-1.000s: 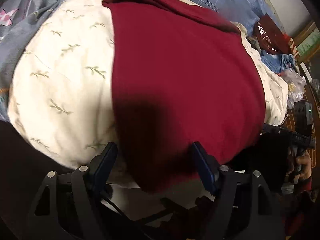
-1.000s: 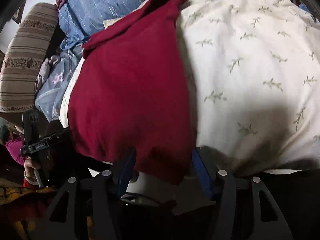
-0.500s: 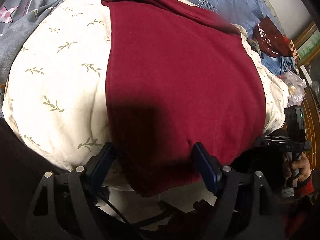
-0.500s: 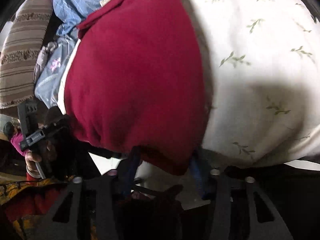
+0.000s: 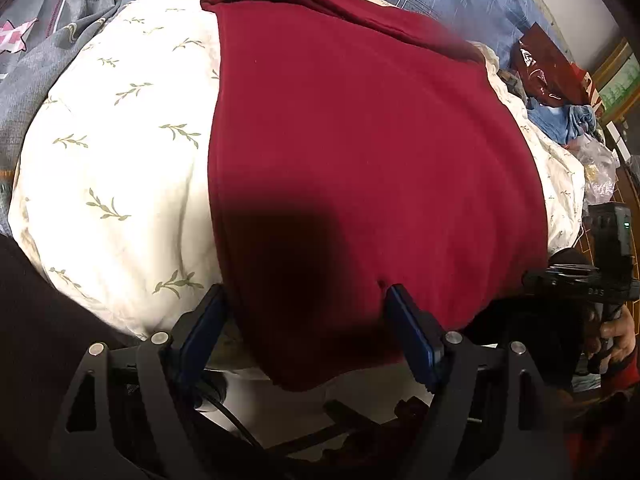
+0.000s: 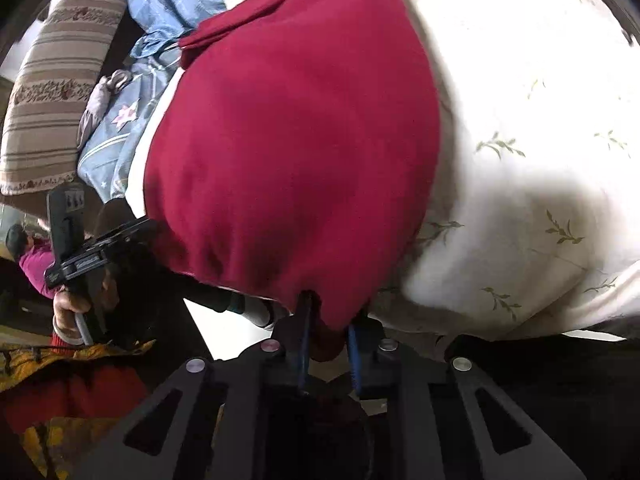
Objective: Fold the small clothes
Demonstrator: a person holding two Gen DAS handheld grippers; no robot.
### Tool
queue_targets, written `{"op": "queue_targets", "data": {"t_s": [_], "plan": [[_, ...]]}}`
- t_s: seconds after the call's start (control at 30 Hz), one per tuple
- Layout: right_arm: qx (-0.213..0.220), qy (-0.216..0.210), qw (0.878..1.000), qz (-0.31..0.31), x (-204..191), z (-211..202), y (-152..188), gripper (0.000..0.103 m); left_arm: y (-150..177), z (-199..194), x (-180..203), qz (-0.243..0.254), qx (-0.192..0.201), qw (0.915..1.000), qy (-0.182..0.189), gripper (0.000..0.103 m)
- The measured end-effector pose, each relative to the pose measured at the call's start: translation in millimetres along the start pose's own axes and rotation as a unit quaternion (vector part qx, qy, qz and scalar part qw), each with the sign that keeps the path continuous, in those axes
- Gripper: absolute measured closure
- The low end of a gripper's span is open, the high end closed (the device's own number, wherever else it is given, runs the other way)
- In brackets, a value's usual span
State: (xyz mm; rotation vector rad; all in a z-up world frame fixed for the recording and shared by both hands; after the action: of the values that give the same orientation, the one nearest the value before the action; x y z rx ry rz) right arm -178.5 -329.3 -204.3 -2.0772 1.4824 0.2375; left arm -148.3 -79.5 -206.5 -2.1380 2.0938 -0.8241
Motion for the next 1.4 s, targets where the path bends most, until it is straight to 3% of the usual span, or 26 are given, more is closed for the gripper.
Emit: {"op": "queue_targets", "data": {"t_s": [0.43, 0.6, 0.77, 1.03, 1.17, 1.23, 1.4], "plan": [[0.031, -0.003, 0.999, -0.028, -25.8, -20.7, -18.5, 0.09, 3.8, 3.2, 1.7, -0.004, -0.01, 0.9999, 0.009, 0.026], [0.051, -0.014, 0.998, -0.025, -30.8, -25.8, -27.9, 0.091, 5.5, 0.8, -2.1, -0.014, -0.019, 0.9997, 0.011, 0.071], [0.066, -0.031, 0.997, -0.02, -32.5, -31.0, -40.1, 0.092, 1.7, -13.1, 1.0, -0.016, -0.021, 0.9992, 0.029, 0.095], [0.145, -0.056, 0.988, -0.008, -34.8, -63.2, -84.3, 0.093, -43.6, -48.6, 11.1, -0.02, 0.03, 0.9953, 0.09, 0.097], [0.171, -0.05, 0.984, 0.012, -29.7, -65.6, -108.4, 0.094, -64.9, -53.0, 16.7, -0.015, 0.047, 0.9943, 0.094, 0.097], [0.181, -0.025, 0.983, 0.028, -16.2, -57.7, -123.1, 0.094, -76.9, -56.3, 14.8, -0.023, 0.058, 0.9937, 0.094, 0.097], [0.178, -0.004, 0.981, 0.072, 24.2, -25.2, -153.6, 0.094, -111.3, -49.6, -9.7, -0.062, 0.088, 0.9923, 0.061, 0.099]]}}
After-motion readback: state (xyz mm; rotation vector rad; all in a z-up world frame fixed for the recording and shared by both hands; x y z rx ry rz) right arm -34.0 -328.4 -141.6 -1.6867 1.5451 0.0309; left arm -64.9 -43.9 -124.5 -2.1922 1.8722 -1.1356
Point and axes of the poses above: each gripper's, at about its wrist camera, not at the fingertips, and z roughly the way its jaws point, x to its right, y to its underside, the point moved 10 cm from there along z, roughly the way its jaws point, and after that the axes turned 4 degrees about -z, right-handed, at the moved point
